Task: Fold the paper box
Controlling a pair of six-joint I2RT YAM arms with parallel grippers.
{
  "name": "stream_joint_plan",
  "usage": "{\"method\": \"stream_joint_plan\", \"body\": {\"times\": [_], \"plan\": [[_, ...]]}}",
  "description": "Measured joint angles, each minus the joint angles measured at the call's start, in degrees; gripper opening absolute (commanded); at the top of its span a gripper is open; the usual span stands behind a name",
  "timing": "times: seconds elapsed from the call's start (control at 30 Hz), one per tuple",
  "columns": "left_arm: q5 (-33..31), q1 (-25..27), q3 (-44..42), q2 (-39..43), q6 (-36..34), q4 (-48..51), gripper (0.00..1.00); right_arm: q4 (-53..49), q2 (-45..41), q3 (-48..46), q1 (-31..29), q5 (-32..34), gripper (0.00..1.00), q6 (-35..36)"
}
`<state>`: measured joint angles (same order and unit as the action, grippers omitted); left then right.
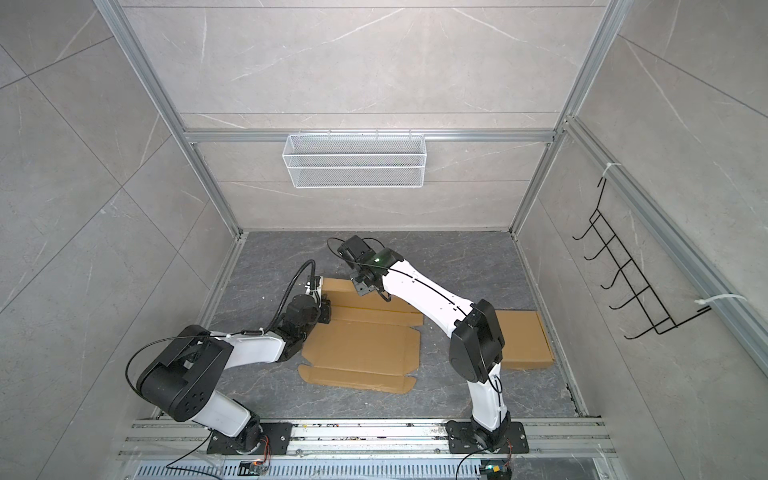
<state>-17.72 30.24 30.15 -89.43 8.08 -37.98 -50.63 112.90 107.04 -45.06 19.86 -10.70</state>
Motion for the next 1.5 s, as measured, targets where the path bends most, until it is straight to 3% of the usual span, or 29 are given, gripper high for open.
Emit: {"method": "stream_joint_plan", "body": {"times": [0.17,0.43,0.57,0.93,1.13,1.33,1.5], "plan": [[-1.68,0.04,-0.57,0.98,0.44,0.83,0.00,1.16,-2.45,-1.99,1.42,-4.52,0.55,-0.24],[-4.72,0.04,-2.80,4.59,2.34,3.63,0.00,3.32,-22.40,-17.14,11.43,-13.35,0.61,-6.99],[-4.90,0.04,-3.23,5.29,3.06,4.09,0.00,3.61,-27.19,-23.15,14.60,-18.47,0.66,-11.28],[-4.87,0.04,-3.50,5.29,3.10,3.74,0.00,6.16,-20.68,-25.53,16.59,-27.93,0.70,-15.85],[-4.98,0.04,-3.54,5.29,3.10,3.65,0.00,9.25,-16.68,-25.18,16.61,-31.78,0.62,-17.70],[-6.08,-0.15,-3.69,5.29,3.41,3.69,0.00,13.40,-16.52,-26.12,16.65,-35.80,0.36,-20.52],[-7.43,-0.28,-3.72,5.73,4.55,4.59,0.00,14.21,-16.48,-26.27,16.85,-36.92,0.44,-21.24]]}}
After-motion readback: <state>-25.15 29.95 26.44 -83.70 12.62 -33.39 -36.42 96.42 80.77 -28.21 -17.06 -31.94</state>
